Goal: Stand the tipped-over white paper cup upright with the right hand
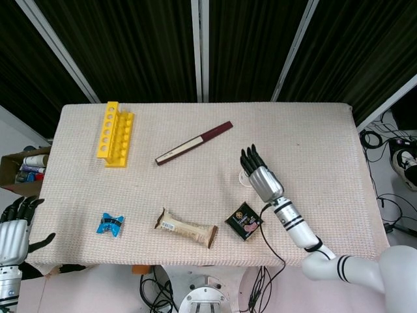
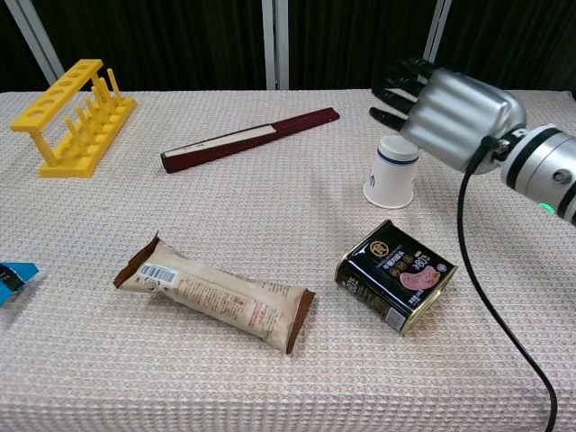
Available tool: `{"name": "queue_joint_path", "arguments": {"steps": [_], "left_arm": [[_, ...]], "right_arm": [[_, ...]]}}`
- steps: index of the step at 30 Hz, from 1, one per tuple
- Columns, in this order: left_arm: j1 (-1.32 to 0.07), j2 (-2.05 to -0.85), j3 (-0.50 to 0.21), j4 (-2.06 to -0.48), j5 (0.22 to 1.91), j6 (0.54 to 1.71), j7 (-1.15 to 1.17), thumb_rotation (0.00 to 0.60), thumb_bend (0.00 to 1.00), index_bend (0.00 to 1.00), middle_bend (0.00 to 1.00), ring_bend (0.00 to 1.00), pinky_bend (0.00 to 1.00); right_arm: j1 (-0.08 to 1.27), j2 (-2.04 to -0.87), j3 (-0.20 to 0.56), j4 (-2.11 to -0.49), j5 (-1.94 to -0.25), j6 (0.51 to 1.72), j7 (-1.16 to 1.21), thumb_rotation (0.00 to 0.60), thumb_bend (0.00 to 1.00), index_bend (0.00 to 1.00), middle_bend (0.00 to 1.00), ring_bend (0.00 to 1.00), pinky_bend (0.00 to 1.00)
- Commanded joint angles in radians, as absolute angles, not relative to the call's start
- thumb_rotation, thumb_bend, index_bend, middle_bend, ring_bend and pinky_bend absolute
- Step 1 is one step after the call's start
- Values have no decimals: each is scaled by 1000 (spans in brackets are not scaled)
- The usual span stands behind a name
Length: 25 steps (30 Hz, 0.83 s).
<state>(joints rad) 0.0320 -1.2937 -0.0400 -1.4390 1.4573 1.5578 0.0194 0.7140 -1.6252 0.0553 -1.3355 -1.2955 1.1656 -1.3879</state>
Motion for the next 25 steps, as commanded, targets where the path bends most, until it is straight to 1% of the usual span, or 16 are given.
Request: {"name": "queue_joint_path", "arguments": {"steps": [1,4,6,9,12,15,21,25], "left_arm": [[28,-1291,-42,-1443,1461,1556,22,600,18,217,152,93,168],[21,-1288,-42,-1449,1468,1552,31,600,18,216,152,93,168],[17,-1286,-42,-1455,1471,1549,40,600,19,216,152,93,169],[13,-1286,-42,-1465,1471,1545,52,600,18,217,152,93,168],[12,-1286,-41,-1474,1470,1543,64,600,19,217,152,93,168],[14,-1285,-39,-1484,1469,1545,74,600,19,217,152,93,168],[19,-1284,-35,-1504,1479,1561,85,600,19,216,152,93,168],[17,-1282,-33,-1510,1483,1560,91,600,18,217,152,93,168]], "right_arm": [[590,-1488,99,-1506,-1286,1289,-1051,600,266,0,21,0,0],[522,-1409,104,-1526,-1312,1324,-724,600,265,0,60,0,0],[474,-1365,94,-1520,-1327,1338,-519,600,262,0,74,0,0],[416,-1300,64,-1528,-1340,1337,-308,600,258,0,68,0,0],[363,-1244,33,-1545,-1362,1348,-159,600,258,0,58,0,0],[312,-1210,4,-1550,-1405,1390,-65,600,258,0,54,0,0],[224,-1196,-40,-1556,-1478,1485,5,600,258,0,59,0,0],[196,-1195,-48,-1557,-1515,1516,33,600,259,0,62,0,0]]}}
